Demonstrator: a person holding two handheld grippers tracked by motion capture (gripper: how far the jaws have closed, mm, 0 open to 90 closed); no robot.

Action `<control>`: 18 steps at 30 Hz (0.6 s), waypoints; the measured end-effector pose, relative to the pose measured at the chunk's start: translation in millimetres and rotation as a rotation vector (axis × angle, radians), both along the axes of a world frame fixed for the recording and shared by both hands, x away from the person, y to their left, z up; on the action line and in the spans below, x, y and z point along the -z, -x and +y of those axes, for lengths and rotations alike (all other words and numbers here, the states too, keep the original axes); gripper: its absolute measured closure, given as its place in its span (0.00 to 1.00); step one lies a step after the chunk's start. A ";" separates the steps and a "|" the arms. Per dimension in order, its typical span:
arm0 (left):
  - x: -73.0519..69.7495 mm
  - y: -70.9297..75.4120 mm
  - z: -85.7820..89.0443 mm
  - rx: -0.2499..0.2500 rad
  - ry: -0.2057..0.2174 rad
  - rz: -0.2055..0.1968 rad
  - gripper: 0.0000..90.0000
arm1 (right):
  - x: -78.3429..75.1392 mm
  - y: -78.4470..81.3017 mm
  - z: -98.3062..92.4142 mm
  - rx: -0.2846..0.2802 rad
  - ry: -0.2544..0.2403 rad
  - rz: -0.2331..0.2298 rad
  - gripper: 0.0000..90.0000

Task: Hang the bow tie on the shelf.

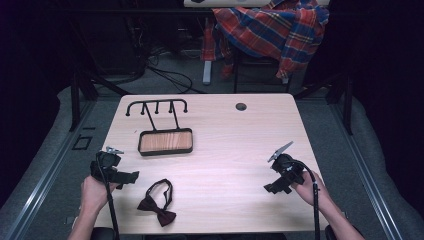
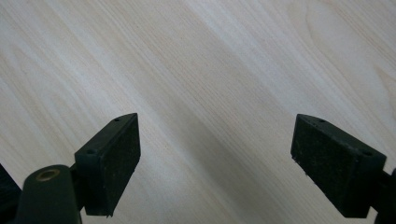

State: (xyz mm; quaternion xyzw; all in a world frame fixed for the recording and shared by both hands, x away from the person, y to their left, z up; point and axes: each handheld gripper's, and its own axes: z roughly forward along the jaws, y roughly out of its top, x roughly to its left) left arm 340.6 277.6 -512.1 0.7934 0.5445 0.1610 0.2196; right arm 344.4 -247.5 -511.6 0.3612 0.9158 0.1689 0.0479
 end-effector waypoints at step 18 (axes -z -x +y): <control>-6.0 1.4 -23.2 0.097 0.048 0.003 0.00 | 4.8 1.2 5.3 -0.009 0.001 0.012 0.18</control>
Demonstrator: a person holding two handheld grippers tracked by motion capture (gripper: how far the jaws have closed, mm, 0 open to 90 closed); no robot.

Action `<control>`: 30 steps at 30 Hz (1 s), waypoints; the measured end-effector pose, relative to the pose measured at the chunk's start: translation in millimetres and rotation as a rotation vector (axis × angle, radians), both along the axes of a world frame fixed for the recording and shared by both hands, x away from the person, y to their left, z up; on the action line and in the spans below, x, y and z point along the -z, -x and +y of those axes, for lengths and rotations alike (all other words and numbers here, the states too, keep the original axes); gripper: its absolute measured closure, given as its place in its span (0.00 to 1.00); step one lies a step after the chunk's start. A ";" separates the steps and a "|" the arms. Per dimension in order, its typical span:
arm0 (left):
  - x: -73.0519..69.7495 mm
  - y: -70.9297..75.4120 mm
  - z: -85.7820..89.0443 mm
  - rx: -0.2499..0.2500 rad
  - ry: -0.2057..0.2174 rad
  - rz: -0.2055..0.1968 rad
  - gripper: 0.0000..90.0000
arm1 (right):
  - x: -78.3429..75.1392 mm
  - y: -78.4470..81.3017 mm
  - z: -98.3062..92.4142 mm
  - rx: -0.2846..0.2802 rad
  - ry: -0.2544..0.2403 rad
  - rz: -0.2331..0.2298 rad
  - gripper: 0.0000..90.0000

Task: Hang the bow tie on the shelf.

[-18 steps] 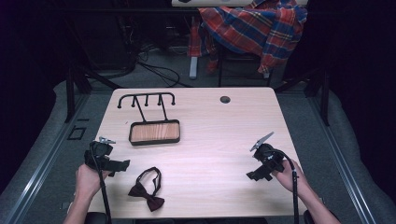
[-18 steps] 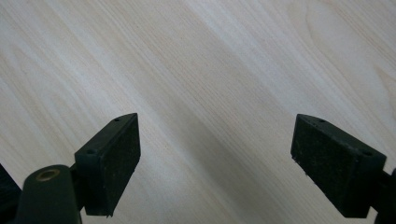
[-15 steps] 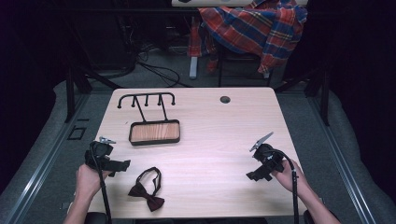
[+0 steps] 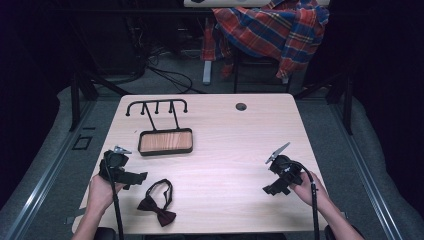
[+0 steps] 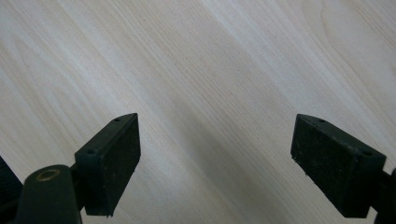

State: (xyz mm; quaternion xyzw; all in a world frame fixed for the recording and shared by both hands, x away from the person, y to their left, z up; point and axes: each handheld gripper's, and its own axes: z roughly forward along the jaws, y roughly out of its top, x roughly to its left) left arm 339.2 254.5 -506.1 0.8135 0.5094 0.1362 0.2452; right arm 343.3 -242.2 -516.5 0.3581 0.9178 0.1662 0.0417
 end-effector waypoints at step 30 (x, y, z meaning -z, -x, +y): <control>22.8 -10.9 -40.7 0.148 -0.090 0.111 0.08 | 1.3 -1.3 -0.1 -0.010 0.018 0.028 0.18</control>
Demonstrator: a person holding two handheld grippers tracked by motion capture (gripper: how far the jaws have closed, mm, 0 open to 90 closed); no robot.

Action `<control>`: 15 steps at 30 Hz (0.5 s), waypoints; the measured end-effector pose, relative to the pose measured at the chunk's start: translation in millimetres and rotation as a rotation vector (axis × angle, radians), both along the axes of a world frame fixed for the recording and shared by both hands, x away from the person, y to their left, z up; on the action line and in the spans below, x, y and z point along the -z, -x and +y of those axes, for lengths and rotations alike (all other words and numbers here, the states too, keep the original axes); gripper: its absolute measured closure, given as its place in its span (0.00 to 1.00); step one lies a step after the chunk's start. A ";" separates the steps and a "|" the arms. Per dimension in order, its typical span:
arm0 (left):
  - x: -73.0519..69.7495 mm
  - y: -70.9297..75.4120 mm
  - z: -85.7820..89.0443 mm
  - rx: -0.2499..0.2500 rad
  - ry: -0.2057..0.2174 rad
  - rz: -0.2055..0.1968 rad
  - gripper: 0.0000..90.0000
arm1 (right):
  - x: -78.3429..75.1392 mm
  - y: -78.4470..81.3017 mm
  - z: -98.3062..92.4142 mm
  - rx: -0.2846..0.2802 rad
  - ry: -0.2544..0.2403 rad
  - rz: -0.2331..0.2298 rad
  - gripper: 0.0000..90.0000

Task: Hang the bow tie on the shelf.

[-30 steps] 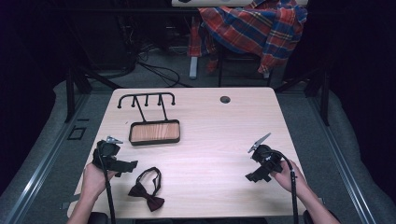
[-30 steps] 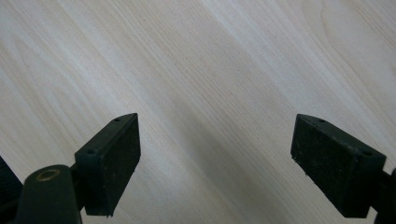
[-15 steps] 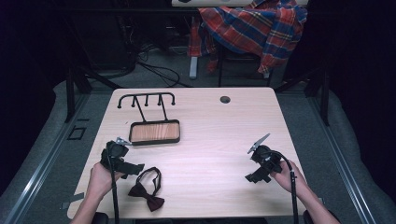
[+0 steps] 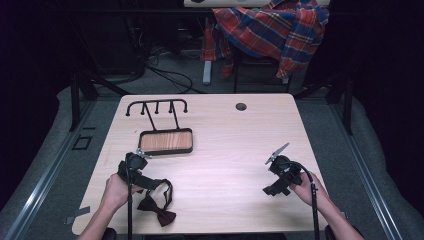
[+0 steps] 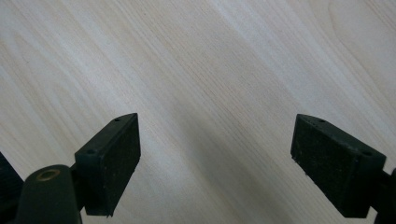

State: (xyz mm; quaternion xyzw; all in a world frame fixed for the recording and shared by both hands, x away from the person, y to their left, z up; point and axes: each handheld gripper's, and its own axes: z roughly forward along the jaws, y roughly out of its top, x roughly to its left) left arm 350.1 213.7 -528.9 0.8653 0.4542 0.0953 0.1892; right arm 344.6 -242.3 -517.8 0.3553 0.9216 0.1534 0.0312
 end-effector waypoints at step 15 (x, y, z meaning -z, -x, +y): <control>10.8 -0.2 -17.2 0.101 -0.057 0.041 0.55 | 0.7 -0.9 -0.5 0.011 -0.002 -0.008 0.18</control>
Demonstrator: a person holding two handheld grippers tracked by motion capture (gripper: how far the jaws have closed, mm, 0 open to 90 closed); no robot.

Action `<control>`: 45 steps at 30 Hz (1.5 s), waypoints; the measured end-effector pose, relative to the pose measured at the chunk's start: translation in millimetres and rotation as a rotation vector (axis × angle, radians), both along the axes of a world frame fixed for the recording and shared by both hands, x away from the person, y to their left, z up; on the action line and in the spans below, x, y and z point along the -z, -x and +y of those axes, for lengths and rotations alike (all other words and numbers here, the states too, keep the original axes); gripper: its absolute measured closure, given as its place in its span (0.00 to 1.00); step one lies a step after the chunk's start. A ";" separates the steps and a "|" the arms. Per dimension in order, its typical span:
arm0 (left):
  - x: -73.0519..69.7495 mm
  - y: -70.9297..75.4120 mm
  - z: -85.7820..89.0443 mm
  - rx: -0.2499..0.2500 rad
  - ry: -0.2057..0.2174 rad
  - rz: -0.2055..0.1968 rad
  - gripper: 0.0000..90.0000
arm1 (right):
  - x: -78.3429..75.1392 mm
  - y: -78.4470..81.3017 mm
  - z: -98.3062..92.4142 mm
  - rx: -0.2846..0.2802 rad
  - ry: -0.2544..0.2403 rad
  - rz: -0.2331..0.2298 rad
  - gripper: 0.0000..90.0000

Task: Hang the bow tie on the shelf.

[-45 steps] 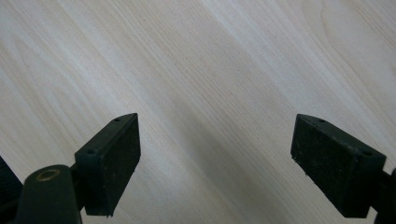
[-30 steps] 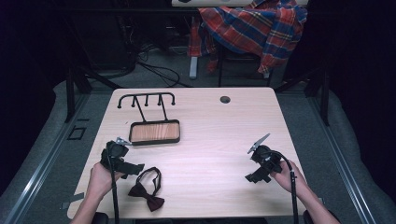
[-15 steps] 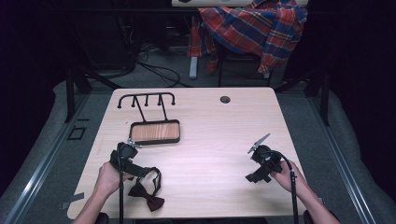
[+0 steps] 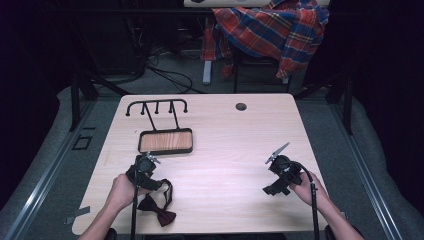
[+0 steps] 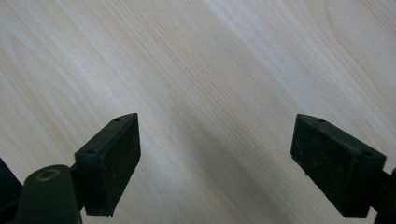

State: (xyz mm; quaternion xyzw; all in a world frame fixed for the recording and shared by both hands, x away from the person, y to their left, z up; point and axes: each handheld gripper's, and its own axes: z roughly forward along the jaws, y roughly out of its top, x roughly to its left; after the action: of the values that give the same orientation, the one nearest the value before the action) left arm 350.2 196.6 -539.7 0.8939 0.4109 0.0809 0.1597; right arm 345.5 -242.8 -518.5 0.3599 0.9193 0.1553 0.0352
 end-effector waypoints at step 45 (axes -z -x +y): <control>-37.5 12.8 28.9 -0.046 0.109 -0.156 0.99 | -1.5 0.7 -0.8 -0.005 0.000 -0.005 0.18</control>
State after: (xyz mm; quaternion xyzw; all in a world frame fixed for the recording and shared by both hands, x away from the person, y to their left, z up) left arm 337.4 225.5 -502.2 0.8651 0.4215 0.1317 0.2377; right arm 344.8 -243.6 -517.0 0.3573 0.9201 0.1560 0.0370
